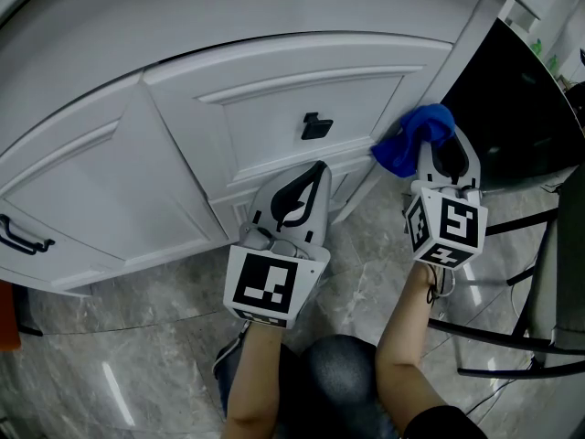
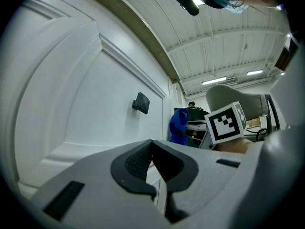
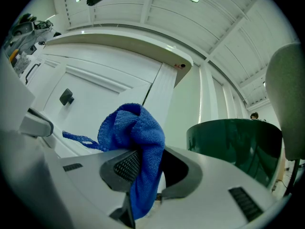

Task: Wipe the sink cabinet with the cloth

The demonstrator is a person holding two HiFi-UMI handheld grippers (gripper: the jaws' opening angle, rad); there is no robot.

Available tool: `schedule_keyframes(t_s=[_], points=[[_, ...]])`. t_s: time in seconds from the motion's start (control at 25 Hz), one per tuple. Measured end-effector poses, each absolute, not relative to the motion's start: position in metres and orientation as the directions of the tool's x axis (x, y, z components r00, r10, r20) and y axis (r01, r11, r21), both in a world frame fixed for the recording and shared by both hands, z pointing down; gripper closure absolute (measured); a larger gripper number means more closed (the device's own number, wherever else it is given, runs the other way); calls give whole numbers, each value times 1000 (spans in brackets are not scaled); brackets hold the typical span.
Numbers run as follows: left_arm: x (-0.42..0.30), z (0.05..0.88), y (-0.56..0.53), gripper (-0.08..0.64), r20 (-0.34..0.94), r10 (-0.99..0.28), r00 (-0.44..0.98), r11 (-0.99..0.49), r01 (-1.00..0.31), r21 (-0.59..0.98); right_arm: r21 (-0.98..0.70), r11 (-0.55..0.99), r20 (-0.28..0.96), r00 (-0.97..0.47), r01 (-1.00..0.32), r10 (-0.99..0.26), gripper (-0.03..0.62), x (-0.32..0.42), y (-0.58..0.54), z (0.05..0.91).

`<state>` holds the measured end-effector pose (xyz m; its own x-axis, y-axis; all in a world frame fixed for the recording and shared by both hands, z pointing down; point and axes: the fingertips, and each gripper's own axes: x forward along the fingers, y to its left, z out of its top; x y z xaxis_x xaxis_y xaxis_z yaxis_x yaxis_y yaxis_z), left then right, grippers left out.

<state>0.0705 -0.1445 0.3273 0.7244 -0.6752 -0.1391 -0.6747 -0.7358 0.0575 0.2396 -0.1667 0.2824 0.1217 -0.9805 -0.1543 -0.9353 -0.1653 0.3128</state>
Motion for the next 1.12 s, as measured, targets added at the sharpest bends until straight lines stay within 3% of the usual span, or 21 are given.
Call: schedule_keyframes(t_s=[1.12], points=[[76, 331, -144, 557, -120, -669, 733, -742, -668, 58, 302, -131, -119, 99, -944, -988, 477, 240, -168, 298]])
